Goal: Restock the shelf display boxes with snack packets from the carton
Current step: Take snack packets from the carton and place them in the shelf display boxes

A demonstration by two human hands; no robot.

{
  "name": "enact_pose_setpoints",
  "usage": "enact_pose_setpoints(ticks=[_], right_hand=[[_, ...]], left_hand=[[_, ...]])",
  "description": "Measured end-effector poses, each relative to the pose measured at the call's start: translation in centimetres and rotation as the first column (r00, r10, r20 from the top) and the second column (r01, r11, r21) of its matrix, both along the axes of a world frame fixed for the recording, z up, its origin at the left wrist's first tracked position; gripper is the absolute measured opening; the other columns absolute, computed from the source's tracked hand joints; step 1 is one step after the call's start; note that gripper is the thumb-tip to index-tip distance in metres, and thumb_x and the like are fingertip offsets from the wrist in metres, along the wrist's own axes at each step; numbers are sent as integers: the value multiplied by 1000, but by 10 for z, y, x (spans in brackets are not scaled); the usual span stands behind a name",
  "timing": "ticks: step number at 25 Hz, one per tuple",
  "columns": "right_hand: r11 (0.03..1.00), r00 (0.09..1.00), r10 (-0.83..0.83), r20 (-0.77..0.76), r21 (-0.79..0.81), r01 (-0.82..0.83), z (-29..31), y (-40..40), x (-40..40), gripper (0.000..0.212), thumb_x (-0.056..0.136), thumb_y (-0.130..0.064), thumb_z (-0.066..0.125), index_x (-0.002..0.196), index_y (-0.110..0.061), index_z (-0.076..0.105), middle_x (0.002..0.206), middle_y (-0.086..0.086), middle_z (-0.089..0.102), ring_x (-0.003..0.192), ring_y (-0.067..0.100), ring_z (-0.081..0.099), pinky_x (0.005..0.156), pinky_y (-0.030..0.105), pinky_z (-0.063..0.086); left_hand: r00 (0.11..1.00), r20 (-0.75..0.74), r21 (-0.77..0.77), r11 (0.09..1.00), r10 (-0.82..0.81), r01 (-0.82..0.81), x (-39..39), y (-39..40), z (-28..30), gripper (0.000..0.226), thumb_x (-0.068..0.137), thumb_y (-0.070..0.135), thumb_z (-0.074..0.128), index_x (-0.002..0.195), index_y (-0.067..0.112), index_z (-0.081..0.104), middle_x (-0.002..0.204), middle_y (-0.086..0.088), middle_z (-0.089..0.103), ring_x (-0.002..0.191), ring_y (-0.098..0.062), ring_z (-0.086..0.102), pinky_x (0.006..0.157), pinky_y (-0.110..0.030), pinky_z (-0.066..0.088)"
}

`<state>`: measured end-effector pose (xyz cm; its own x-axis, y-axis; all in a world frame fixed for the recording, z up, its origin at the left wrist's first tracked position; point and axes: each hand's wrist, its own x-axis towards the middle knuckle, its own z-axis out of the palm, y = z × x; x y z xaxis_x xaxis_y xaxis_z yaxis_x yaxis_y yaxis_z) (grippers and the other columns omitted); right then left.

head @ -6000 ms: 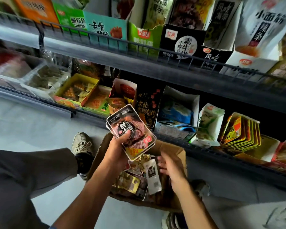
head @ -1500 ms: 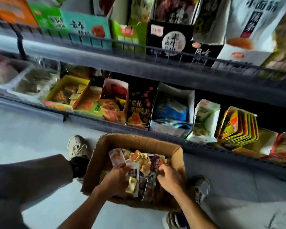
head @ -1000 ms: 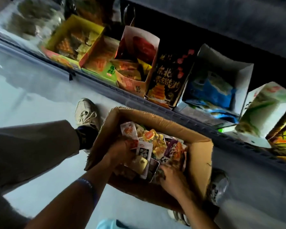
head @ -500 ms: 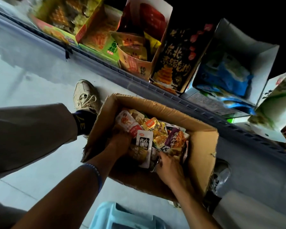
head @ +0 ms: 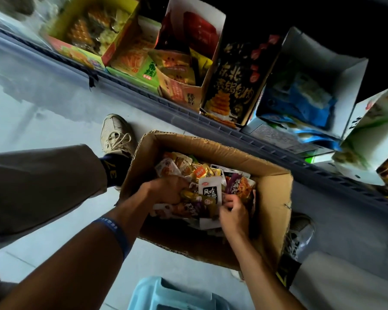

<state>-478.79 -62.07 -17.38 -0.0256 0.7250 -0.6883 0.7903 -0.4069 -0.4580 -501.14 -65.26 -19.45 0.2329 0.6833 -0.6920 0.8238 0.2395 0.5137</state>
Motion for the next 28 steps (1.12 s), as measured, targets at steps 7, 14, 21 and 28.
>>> enact_pose_setpoints(ticks=[7,14,21,28], right_hand=[[946,973,-231,-5,233,226,45,15,13,27,94,-13,59,121,-15,57,111,2,61,104,22,57,87,32,45],[920,810,-359,-464,-33,390,52,-12,-4,75,53,-81,74,118,-45,60,126,-12,63,115,17,60,100,49,49],[694,379,-484,-789,-82,715,192,34,2,10,83,-28,78,91,-23,77,93,-5,78,94,17,72,88,38,57],[415,807,281,-519,824,385,293,46,41,14,97,-29,58,95,-25,71,91,-11,74,80,-1,70,66,24,57]], left_hand=[[949,55,88,946,309,-313,-33,8,75,23,76,21,63,97,30,64,96,2,73,79,-8,68,73,-28,57],[762,212,88,765,612,-638,-1,-11,127,49,65,26,92,106,17,67,97,0,71,87,-14,70,69,-24,58],[624,528,-65,761,575,-646,39,3,192,39,68,12,90,102,17,71,98,-8,76,87,-22,73,80,-37,61],[293,712,-251,620,639,-743,64,18,267,44,67,8,84,107,0,68,101,-23,72,85,-32,69,74,-41,60]])
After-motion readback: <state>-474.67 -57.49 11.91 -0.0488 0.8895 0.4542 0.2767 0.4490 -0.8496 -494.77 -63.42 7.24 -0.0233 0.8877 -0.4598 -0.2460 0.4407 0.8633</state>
